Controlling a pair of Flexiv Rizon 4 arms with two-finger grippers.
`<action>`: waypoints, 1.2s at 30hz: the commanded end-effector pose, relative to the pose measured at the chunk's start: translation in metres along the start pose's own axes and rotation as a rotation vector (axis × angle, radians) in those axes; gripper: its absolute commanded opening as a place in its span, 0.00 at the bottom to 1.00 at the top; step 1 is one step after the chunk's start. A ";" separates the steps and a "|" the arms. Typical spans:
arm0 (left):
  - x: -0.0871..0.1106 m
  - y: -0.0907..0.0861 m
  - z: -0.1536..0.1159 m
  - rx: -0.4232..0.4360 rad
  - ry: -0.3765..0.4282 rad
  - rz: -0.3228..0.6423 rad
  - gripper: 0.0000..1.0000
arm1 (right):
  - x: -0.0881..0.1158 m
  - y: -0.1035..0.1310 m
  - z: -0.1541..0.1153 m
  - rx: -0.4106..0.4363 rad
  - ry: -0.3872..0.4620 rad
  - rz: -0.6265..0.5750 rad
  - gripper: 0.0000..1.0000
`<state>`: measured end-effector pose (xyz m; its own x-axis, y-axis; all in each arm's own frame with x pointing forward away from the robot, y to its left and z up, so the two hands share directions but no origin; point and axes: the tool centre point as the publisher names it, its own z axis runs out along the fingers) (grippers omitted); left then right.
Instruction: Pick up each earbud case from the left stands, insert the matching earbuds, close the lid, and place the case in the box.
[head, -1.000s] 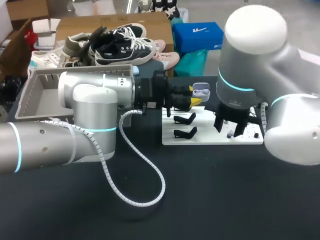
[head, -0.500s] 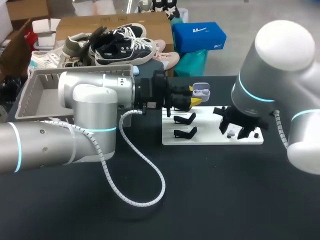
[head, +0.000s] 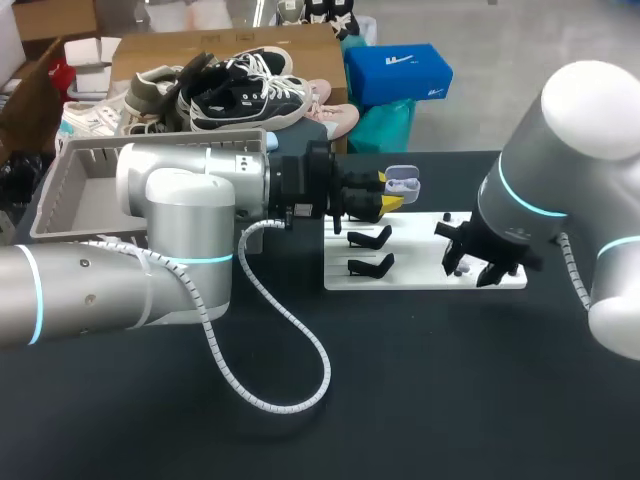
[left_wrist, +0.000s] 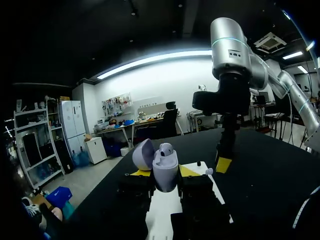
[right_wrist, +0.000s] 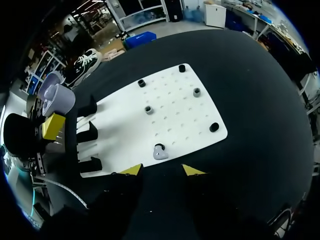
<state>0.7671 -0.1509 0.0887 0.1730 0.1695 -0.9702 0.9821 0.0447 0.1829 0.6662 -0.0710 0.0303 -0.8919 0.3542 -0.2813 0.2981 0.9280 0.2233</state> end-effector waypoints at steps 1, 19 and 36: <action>0.000 -0.001 0.000 -0.003 -0.002 0.001 0.00 | -0.002 0.003 0.009 0.004 0.010 0.002 0.44; 0.000 -0.001 0.000 -0.003 -0.002 0.001 0.00 | -0.007 0.008 0.016 -0.005 0.013 0.015 0.42; 0.000 -0.001 0.000 -0.003 -0.002 0.001 0.00 | -0.010 0.002 0.016 0.004 0.011 0.044 0.37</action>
<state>0.7671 -0.1509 0.0887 0.1730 0.1695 -0.9702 0.9821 0.0447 0.1829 0.6836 -0.0693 0.0183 -0.8849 0.3898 -0.2550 0.3361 0.9133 0.2301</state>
